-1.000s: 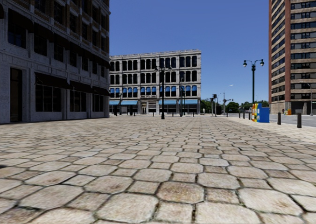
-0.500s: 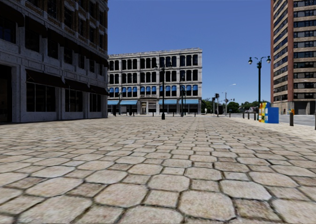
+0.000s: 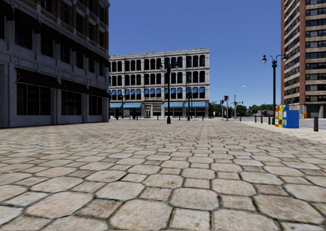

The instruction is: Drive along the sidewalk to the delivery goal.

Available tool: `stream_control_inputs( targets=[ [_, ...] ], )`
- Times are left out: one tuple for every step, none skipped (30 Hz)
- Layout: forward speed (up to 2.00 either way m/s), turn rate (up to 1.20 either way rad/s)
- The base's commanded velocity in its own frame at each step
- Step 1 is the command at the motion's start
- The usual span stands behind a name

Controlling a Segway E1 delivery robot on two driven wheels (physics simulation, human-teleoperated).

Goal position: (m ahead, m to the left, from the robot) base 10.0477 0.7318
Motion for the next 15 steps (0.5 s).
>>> stream_control_inputs(
  targets=[
    [2.0, 0.0],
    [2.0, 0.0],
    [2.0, 0.0],
    [2.0, 0.0],
    [2.0, 0.0],
    [2.0, 0.0],
    [2.0, 0.0],
    [2.0, 0.0],
    [2.0, 0.0],
    [2.0, 0.0],
    [2.0, 0.0],
    [2.0, 0.0],
    [2.0, 0.0],
    [2.0, 0.0],
    [1.77, 0.0]
  ],
)
